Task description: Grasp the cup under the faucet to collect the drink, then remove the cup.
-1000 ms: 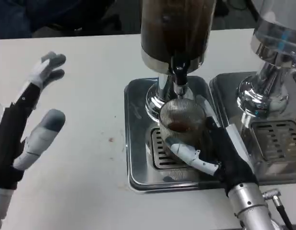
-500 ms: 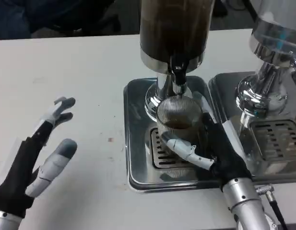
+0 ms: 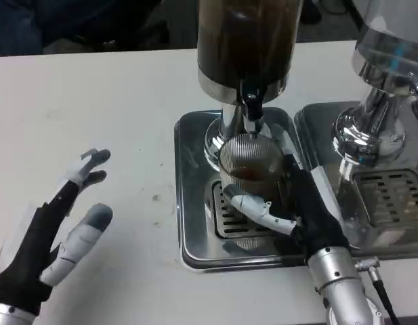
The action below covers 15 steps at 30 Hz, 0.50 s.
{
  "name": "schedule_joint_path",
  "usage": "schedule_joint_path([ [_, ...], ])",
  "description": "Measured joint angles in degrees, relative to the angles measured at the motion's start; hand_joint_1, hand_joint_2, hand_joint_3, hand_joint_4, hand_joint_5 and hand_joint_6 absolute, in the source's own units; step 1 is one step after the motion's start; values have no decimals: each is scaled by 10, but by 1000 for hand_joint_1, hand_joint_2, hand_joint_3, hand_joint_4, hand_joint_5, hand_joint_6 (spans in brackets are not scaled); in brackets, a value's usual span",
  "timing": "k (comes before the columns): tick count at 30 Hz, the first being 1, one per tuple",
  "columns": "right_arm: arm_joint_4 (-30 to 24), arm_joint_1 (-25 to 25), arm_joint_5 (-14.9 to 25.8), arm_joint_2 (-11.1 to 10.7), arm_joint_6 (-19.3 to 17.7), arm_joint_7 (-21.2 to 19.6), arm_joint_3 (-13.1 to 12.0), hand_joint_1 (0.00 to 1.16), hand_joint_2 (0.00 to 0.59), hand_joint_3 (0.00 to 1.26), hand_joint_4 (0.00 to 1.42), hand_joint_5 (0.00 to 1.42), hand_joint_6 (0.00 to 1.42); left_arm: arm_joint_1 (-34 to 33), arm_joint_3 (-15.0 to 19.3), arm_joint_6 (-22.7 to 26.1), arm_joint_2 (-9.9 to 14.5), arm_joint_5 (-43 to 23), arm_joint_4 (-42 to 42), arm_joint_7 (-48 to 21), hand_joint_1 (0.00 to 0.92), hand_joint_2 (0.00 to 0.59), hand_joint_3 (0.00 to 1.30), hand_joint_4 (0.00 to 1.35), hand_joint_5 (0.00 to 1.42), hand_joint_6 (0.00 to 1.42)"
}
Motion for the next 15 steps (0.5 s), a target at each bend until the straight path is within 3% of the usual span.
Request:
schedule_joint_path([
  [15, 15, -10, 4, 7, -10, 0, 1, 887, 185, 0, 46, 126, 318, 0, -2, 0, 2, -2, 4, 3, 0, 146, 193, 37, 166, 51],
])
